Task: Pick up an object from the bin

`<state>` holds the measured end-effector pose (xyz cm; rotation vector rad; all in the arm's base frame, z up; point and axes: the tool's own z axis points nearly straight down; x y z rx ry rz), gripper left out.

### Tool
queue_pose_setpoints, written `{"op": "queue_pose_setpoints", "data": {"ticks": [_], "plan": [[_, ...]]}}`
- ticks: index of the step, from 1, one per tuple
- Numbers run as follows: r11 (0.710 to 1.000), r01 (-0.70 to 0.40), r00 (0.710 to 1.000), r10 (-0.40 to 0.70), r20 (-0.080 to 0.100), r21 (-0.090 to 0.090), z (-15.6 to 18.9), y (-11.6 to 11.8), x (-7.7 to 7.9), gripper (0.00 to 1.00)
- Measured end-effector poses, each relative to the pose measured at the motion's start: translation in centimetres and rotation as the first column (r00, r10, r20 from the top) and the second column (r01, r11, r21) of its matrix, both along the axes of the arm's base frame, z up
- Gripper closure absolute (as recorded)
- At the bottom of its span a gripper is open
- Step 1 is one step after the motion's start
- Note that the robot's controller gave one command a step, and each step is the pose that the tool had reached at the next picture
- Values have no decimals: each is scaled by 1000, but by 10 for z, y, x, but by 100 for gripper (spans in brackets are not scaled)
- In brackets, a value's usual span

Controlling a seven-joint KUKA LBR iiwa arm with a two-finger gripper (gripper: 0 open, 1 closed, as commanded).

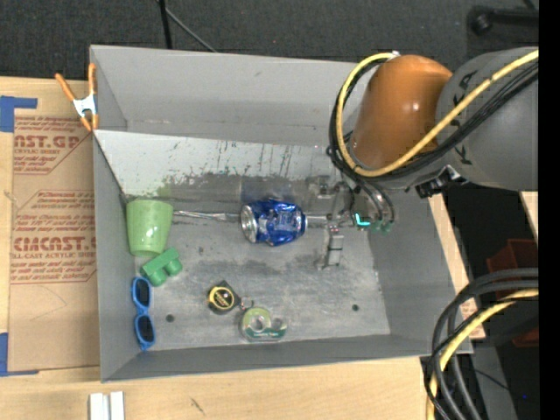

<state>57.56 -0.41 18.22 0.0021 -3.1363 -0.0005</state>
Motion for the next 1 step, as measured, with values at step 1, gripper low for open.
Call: {"op": "queue_pose_setpoints", "data": {"ticks": [1], "plan": [[974, 229, 973, -229, 16, 5, -111, 36, 18, 0]]}}
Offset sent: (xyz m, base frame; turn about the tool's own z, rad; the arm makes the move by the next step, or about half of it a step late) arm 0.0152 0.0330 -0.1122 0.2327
